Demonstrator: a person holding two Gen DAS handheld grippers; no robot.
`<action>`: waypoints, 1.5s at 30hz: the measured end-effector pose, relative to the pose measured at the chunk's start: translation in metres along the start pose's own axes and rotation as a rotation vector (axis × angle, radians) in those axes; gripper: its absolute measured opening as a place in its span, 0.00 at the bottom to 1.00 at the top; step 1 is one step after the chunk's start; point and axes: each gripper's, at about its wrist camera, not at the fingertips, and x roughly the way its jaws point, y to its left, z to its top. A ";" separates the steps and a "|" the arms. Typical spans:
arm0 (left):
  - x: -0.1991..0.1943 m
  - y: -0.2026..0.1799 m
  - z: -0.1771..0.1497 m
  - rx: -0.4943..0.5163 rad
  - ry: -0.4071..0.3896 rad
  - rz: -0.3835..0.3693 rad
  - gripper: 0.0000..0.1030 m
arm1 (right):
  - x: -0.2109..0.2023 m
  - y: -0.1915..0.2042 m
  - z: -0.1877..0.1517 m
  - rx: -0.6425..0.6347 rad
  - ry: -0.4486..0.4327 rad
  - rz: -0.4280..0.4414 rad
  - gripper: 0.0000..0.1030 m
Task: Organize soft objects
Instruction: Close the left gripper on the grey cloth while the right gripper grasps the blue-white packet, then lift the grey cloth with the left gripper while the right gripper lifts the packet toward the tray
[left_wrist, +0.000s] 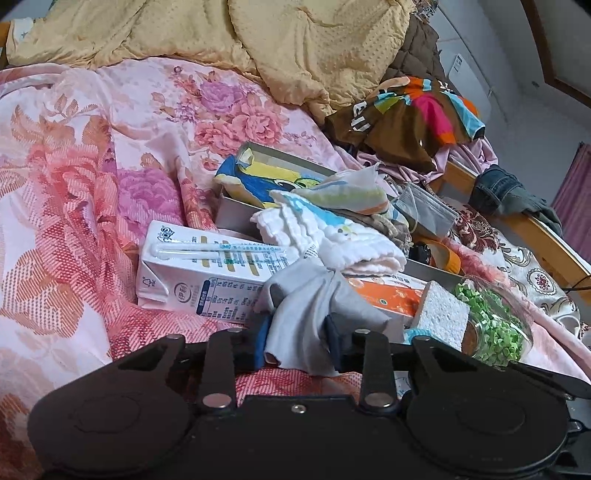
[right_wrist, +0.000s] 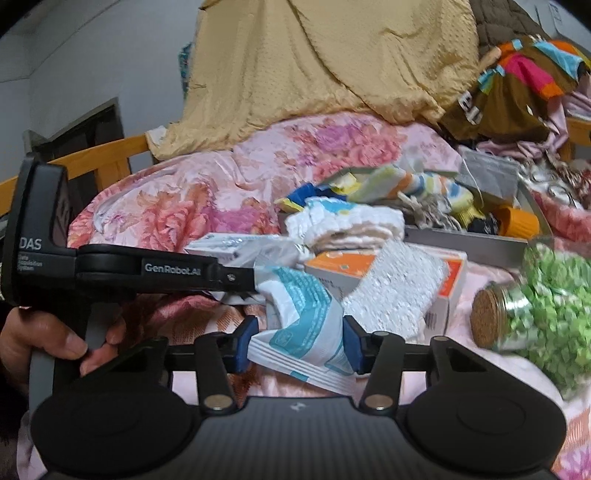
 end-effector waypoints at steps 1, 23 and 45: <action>0.000 0.000 0.000 -0.002 0.002 0.004 0.28 | -0.001 0.000 0.000 0.002 0.002 -0.004 0.50; -0.052 -0.054 -0.005 0.039 0.026 0.159 0.09 | -0.061 0.005 0.016 0.051 -0.100 0.008 0.48; -0.119 -0.098 0.021 0.126 -0.011 0.213 0.09 | -0.108 -0.003 0.039 0.119 -0.268 0.044 0.48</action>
